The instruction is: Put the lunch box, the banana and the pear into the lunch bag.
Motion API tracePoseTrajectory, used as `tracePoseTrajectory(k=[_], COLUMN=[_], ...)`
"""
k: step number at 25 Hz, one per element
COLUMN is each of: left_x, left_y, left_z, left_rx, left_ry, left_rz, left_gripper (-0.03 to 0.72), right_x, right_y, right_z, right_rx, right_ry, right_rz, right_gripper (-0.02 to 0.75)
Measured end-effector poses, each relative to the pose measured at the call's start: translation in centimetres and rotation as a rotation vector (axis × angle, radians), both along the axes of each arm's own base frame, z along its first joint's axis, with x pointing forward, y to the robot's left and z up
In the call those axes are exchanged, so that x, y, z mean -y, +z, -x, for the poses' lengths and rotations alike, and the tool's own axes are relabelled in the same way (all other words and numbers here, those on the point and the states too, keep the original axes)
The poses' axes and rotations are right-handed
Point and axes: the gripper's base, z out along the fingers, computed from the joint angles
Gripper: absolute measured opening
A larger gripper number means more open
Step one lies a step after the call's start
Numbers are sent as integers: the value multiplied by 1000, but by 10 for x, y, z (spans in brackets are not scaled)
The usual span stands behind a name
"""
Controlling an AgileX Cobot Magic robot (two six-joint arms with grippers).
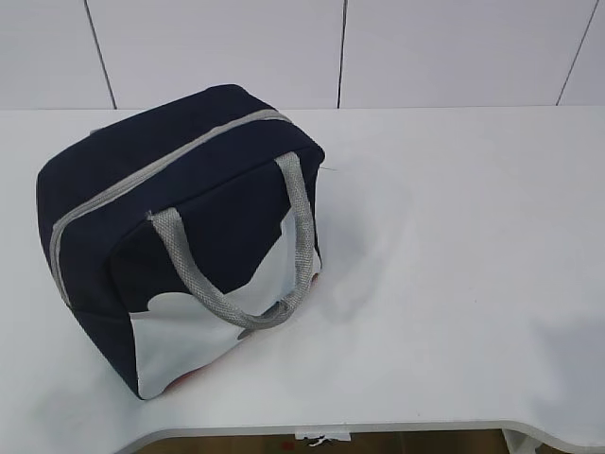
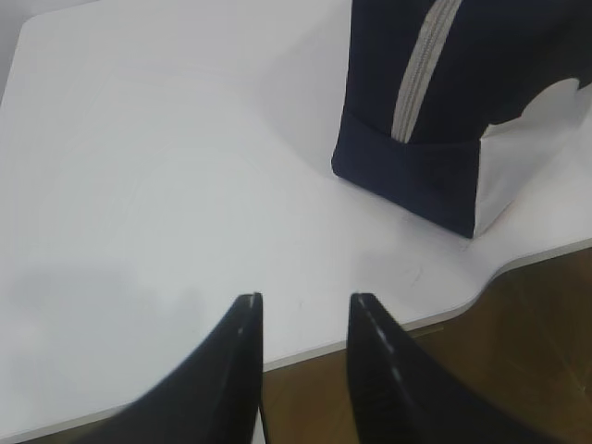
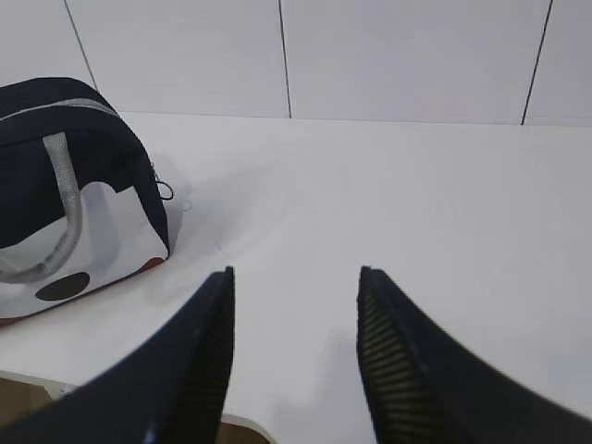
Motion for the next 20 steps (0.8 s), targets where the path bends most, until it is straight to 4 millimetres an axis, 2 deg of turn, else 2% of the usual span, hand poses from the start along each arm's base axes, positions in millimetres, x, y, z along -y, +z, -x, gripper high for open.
tracePoseTrajectory(k=[10, 17, 20], left_x=[0, 0, 0], left_y=[0, 0, 0], left_z=[0, 0, 0], left_rx=[0, 0, 0], left_ry=[0, 0, 0], left_rz=[0, 0, 0], left_gripper=[241, 241, 241], right_x=[-3, -7, -8], right_y=[-17, -46, -53], right_z=[4, -6, -9], right_rx=[-128, -272, -295], right_ry=[35, 52, 69], right_rz=[12, 70, 97], right_gripper=[335, 335, 335])
